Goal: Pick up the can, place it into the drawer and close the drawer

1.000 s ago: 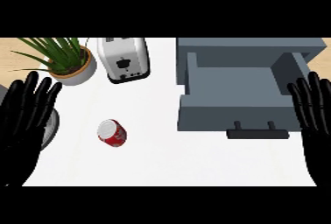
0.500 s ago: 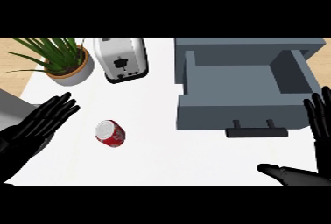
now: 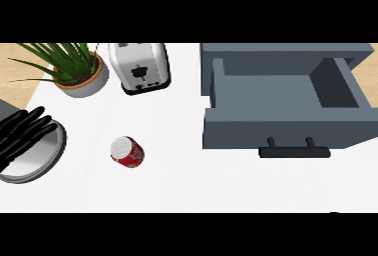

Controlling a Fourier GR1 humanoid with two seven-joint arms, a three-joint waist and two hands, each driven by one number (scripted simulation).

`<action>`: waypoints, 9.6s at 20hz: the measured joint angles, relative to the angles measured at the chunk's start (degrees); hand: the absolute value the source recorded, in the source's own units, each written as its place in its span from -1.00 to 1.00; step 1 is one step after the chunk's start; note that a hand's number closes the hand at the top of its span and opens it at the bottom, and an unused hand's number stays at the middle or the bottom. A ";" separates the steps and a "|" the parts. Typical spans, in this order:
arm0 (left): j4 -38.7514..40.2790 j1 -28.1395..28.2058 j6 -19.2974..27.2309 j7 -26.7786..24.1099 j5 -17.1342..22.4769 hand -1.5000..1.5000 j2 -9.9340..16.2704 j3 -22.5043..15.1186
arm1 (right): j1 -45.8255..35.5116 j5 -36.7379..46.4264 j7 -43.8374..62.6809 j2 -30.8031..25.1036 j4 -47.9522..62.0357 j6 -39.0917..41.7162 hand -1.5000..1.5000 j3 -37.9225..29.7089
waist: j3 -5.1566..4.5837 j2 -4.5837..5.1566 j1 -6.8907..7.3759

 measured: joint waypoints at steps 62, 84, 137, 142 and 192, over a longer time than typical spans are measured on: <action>55.07 -17.02 2.35 -25.08 -32.76 -1.00 -15.90 -3.74 | 9.17 -17.70 0.11 2.99 -1.11 26.03 -1.00 -26.13 | -0.03 0.14 -0.42; 86.88 -29.20 4.30 -41.41 -41.51 -1.00 -18.74 -3.53 | 9.26 -21.29 4.18 4.92 -4.27 28.55 -1.00 -29.75 | -0.07 0.22 -0.73; 29.64 -39.37 57.00 -2.88 -26.98 1.00 -30.83 -14.10 | 11.59 -22.98 6.49 6.18 -8.03 24.58 -1.00 -27.37 | 0.02 0.01 -0.33; 33.20 -46.45 60.85 -0.53 -26.91 1.00 -31.02 -15.47 | 11.88 -22.77 6.36 6.24 -8.77 23.86 -1.00 -26.62 | 0.02 0.06 -0.59; 79.87 -82.45 80.57 -16.39 9.12 -1.00 -31.10 -43.15 | 4.02 -21.68 10.64 4.19 -8.33 22.08 -1.00 -24.70 | 0.12 1.02 -4.63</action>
